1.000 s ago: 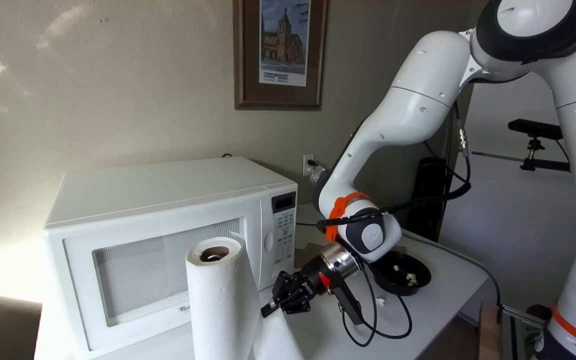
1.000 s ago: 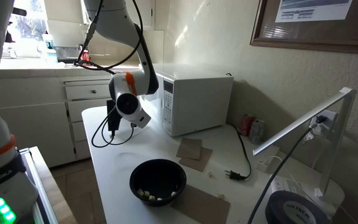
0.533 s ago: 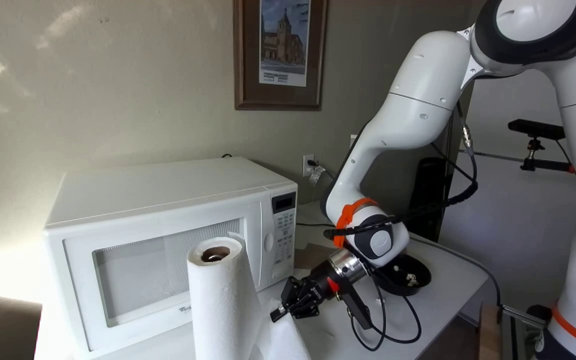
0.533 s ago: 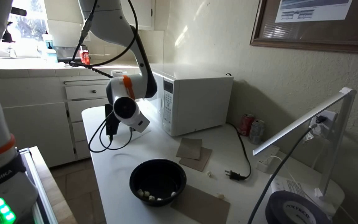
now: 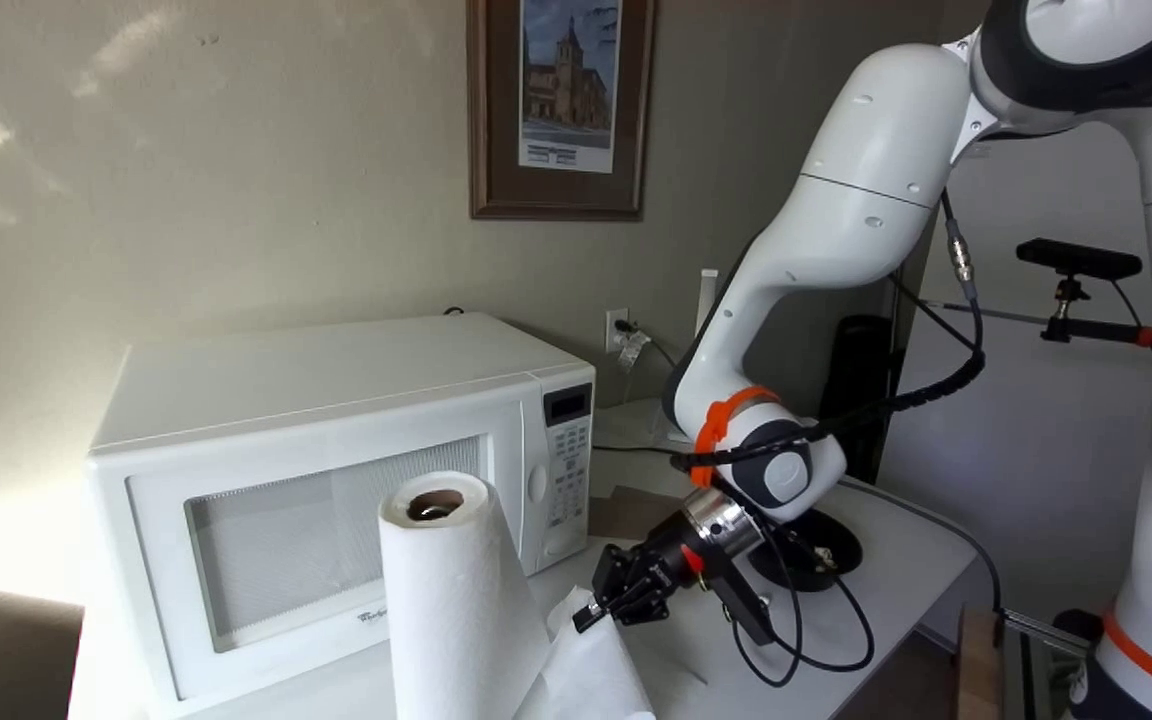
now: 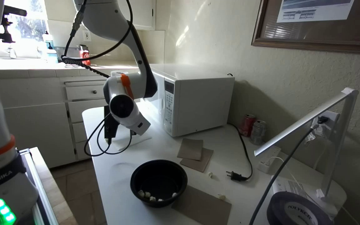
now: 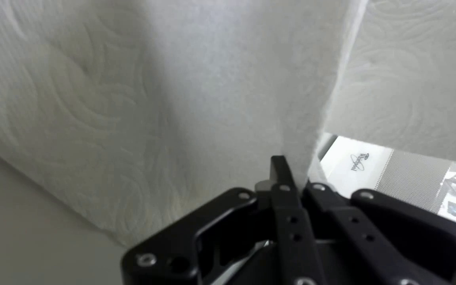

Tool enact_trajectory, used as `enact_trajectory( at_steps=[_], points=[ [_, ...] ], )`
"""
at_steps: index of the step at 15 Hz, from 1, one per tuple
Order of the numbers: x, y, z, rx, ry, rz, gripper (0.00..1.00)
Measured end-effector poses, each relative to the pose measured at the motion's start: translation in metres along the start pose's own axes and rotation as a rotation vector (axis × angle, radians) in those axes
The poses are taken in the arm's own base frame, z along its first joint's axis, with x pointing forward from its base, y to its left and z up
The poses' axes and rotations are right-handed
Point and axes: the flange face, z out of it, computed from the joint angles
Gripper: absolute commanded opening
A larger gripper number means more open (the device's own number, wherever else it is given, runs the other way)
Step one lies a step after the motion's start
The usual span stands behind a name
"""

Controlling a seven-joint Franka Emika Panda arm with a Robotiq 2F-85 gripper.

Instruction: Tear one paper towel from the roll.

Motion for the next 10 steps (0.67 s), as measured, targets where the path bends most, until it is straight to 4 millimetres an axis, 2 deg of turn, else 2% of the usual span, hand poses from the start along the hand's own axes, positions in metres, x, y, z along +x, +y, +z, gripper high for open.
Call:
enact_trajectory(
  at_steps=[7,10],
  points=[
    [0.004,-0.005,-0.024,-0.075,0.039,-0.022,0.00],
    [0.001,0.001,-0.029,-0.106,0.038,0.017,0.00]
  ],
)
